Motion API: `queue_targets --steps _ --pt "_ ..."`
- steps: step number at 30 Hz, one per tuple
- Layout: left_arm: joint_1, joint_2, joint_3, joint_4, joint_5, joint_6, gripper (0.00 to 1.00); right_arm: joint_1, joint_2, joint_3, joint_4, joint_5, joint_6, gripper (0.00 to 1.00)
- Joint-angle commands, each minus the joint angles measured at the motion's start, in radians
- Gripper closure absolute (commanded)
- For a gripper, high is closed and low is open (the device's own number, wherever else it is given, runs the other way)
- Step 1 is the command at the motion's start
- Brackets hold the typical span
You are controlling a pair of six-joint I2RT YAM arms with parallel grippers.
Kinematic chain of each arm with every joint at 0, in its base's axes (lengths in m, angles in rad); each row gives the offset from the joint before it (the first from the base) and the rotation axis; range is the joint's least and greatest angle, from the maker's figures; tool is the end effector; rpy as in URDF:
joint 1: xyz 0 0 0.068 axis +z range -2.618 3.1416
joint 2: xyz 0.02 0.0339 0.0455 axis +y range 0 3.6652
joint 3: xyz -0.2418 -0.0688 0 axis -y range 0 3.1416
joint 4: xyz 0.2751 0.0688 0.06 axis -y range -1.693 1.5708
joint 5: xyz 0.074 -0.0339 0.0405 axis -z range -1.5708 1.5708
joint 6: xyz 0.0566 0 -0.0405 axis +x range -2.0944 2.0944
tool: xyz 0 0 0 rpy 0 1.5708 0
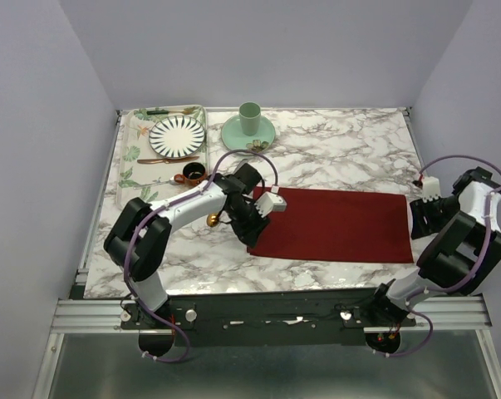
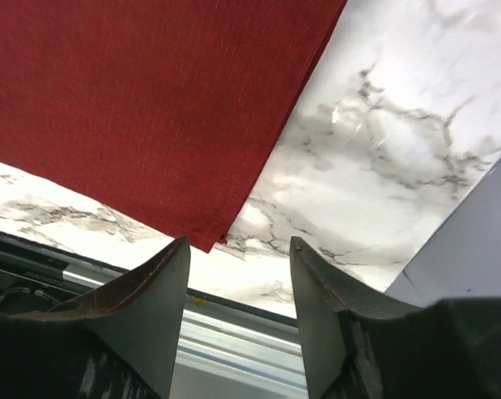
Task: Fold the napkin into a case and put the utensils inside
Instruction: Fold and flatten the napkin at the center of the board, then smooth out the rectangle-folded napkin at the center of the board.
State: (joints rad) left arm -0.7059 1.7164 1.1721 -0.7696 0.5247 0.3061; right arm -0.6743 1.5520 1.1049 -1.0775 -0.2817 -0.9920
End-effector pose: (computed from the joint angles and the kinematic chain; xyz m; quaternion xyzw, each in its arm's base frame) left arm 0.2501 -0.2504 0.1427 0.4933 0.8217 -0.2767 0.0702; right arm 0.2406 -0.1721 0.1622 -0.1598 0.9769 0.0775 0.1192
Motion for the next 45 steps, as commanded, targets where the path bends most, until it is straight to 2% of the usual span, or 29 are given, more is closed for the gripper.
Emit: queue_targets --steps 1,3,6,17,23,26,27,29,30,31,32,33,34,36,38,41,42,43,44,45 --pt "0.005 -0.032 0.035 0.021 -0.002 -0.007 0.53 -0.008 0.022 0.055 -0.084 -0.091 0.026 0.46" --pt "0.005 -0.009 0.044 0.041 -0.006 -0.013 0.55 -0.010 0.033 0.029 -0.069 -0.085 0.029 0.54" --pt "-0.001 0.029 0.064 0.055 -0.011 -0.021 0.59 -0.010 0.037 -0.034 -0.015 -0.059 0.038 0.59" --pt "-0.033 0.110 0.052 0.069 -0.063 -0.025 0.60 -0.008 0.103 -0.175 0.159 0.067 0.038 0.60" --pt "-0.026 0.163 0.026 0.061 -0.097 -0.035 0.62 -0.010 0.134 -0.131 0.154 0.056 0.055 0.60" --pt "-0.009 0.097 0.034 0.055 -0.048 -0.022 0.59 -0.008 0.109 -0.047 0.081 -0.013 0.056 0.59" --pt "0.005 0.068 0.041 0.059 -0.013 -0.024 0.54 -0.010 0.096 -0.018 0.006 -0.095 0.053 0.58" --pt "0.016 -0.033 0.088 0.067 0.000 -0.057 0.46 -0.010 0.047 0.100 -0.074 -0.181 0.047 0.48" --pt "0.028 -0.063 0.107 0.088 -0.003 -0.074 0.35 -0.010 0.031 0.154 -0.154 -0.285 0.046 0.40" --pt "0.034 -0.093 0.127 0.099 -0.009 -0.087 0.29 -0.011 0.019 0.249 -0.188 -0.334 0.056 0.30" --pt "0.042 -0.133 0.177 0.107 -0.020 -0.096 0.11 -0.010 0.005 0.307 -0.217 -0.387 0.064 0.11" --pt "0.045 -0.150 0.202 0.128 -0.035 -0.113 0.01 -0.010 0.005 0.361 -0.276 -0.498 0.070 0.00" --pt "0.051 -0.161 0.228 0.138 -0.089 -0.122 0.01 -0.010 0.006 0.469 -0.304 -0.552 0.087 0.00" --pt "0.051 -0.170 0.309 0.167 -0.146 -0.162 0.01 -0.005 0.020 0.557 -0.357 -0.702 0.107 0.00" --pt "0.054 -0.170 0.359 0.199 -0.155 -0.170 0.01 0.013 0.010 0.630 -0.342 -0.775 0.188 0.00" --pt "0.052 -0.167 0.338 0.274 -0.068 -0.148 0.01 0.080 -0.026 0.609 -0.175 -0.849 0.344 0.00" --pt "0.054 -0.169 0.319 0.367 -0.077 -0.157 0.01 0.106 -0.067 0.543 -0.033 -0.844 0.390 0.00" --pt "0.054 -0.164 0.308 0.403 -0.106 -0.296 0.01 0.134 -0.087 0.505 0.058 -0.818 0.447 0.00" --pt "0.059 -0.137 0.323 0.424 -0.133 -0.341 0.01 0.204 -0.116 0.454 0.150 -0.773 0.569 0.00" --pt "0.065 -0.115 0.346 0.406 -0.085 -0.341 0.01 0.246 -0.137 0.379 0.294 -0.657 0.610 0.00"
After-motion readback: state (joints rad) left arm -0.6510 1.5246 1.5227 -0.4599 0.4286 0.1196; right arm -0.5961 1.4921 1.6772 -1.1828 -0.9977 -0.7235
